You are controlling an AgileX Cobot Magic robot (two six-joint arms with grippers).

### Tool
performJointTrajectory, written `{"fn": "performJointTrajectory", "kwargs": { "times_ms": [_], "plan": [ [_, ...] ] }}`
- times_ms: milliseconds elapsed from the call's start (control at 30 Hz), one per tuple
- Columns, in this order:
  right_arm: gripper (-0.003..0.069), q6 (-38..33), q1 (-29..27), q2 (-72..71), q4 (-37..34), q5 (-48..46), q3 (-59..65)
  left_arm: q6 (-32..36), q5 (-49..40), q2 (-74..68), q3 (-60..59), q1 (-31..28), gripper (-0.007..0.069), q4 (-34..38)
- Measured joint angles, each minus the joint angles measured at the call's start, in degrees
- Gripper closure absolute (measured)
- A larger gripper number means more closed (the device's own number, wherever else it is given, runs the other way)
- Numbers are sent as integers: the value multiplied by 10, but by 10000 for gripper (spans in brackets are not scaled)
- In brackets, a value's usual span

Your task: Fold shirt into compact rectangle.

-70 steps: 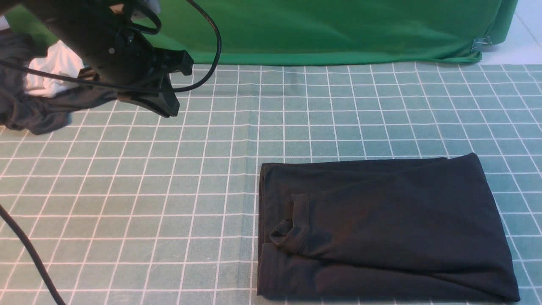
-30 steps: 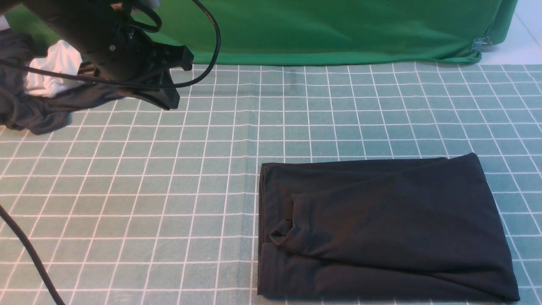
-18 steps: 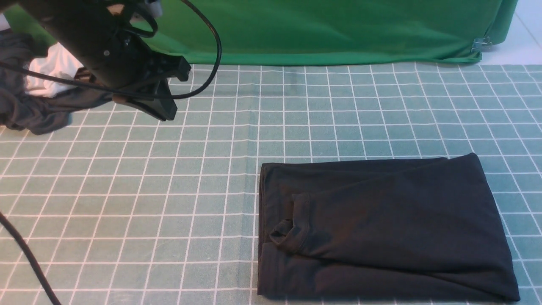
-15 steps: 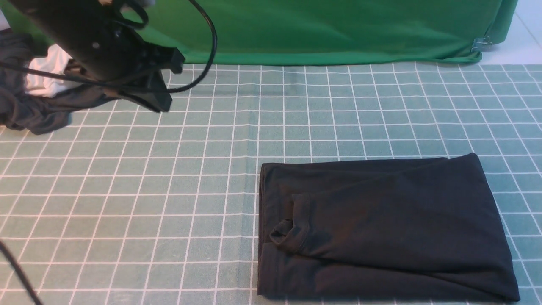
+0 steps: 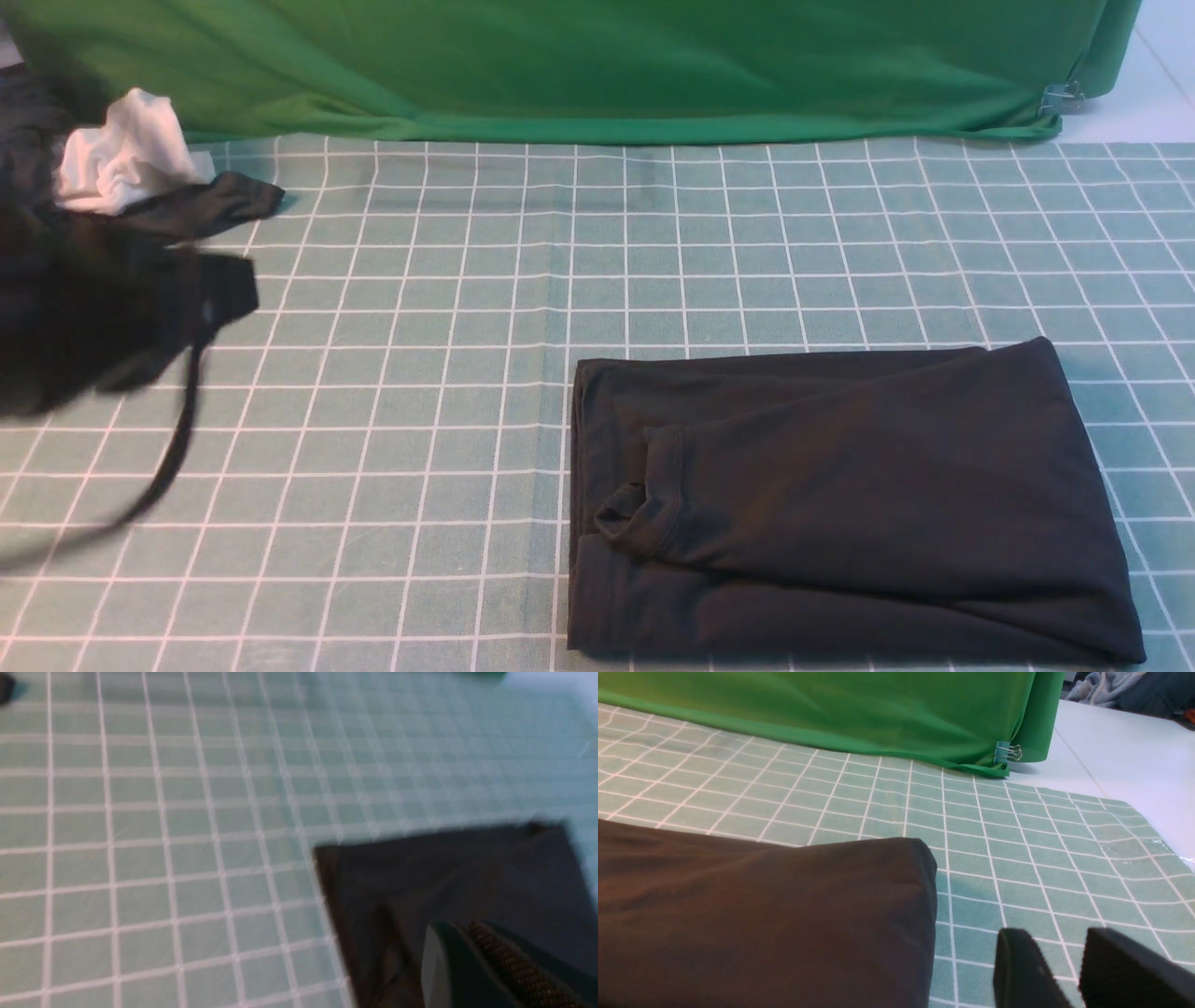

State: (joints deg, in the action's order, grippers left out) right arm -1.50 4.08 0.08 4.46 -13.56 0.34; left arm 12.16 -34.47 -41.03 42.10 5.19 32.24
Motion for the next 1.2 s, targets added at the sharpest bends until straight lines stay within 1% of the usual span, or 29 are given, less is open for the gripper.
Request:
{"fn": "performJointTrajectory", "kwargs": {
  "times_ms": [33,133,267,467,600,700,900,1000,1100,1133,1200],
  "plan": [
    [456,0,0,0,0,1,0,12,38,36,-40,0,612,18],
    [451,0,0,0,0,1,0,44,94,113,-126,0,612,35],
    [441,0,0,0,0,1,0,57,112,178,-193,0,612,20],
    [433,0,0,0,0,0,0,60,116,195,-244,0,612,-25],
    [424,0,0,0,0,0,0,61,117,195,-274,0,611,-83],
    [423,1,0,0,0,1,0,61,134,195,-281,0,611,-128],
    [423,1,0,0,0,0,0,61,186,195,-291,0,611,-144],
    [423,1,0,0,0,0,0,38,211,209,-306,0,611,-147],
    [421,1,0,0,0,0,0,-6,230,247,-333,0,611,-181],
    [421,1,0,0,0,0,0,-9,233,254,-338,-1,611,-188],
    [421,1,0,0,0,0,0,-49,247,293,-368,-3,611,-220]
  ]
}}
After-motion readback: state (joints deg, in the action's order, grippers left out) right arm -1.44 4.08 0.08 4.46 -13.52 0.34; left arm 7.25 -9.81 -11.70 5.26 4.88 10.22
